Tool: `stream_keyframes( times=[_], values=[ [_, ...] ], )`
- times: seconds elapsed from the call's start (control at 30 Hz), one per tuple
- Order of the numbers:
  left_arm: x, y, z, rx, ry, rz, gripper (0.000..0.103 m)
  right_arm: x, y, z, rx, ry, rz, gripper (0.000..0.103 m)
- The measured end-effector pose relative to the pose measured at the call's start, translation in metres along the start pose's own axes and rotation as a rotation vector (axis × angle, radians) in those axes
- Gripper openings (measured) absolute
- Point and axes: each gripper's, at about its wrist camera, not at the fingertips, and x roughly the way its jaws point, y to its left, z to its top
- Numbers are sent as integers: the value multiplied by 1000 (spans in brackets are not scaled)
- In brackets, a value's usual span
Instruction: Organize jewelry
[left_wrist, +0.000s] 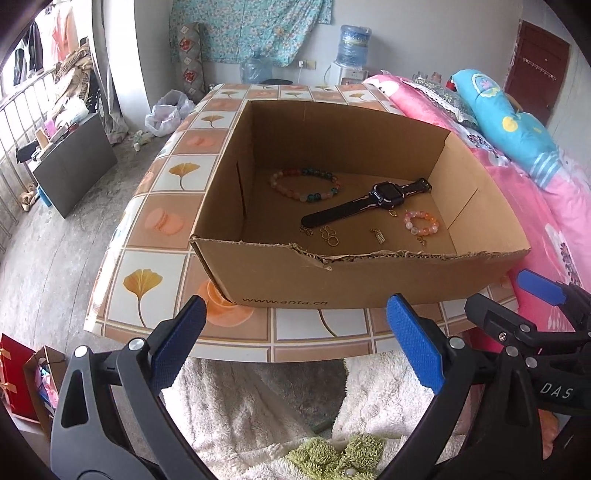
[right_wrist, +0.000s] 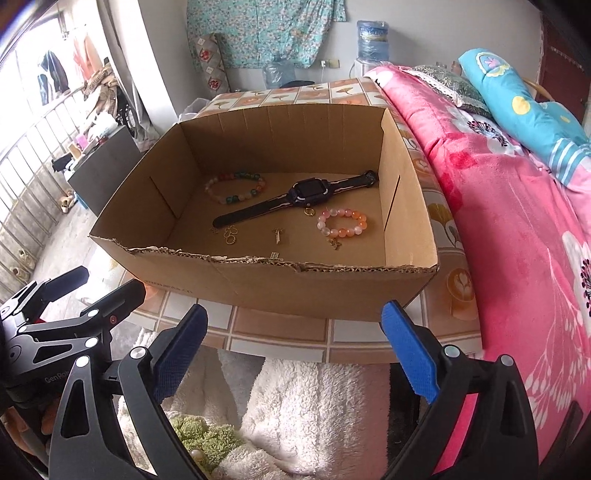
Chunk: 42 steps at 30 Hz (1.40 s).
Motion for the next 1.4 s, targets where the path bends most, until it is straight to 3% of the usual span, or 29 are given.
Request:
stream_keyframes(
  times=[0.57,1.4],
  values=[
    [3,-9,4,26,24,47,94,7,-8,0,64,17,-15,93],
    [14,-12,6,21,66,47,94,17,-12,1,88,53,-30,93]
  ],
)
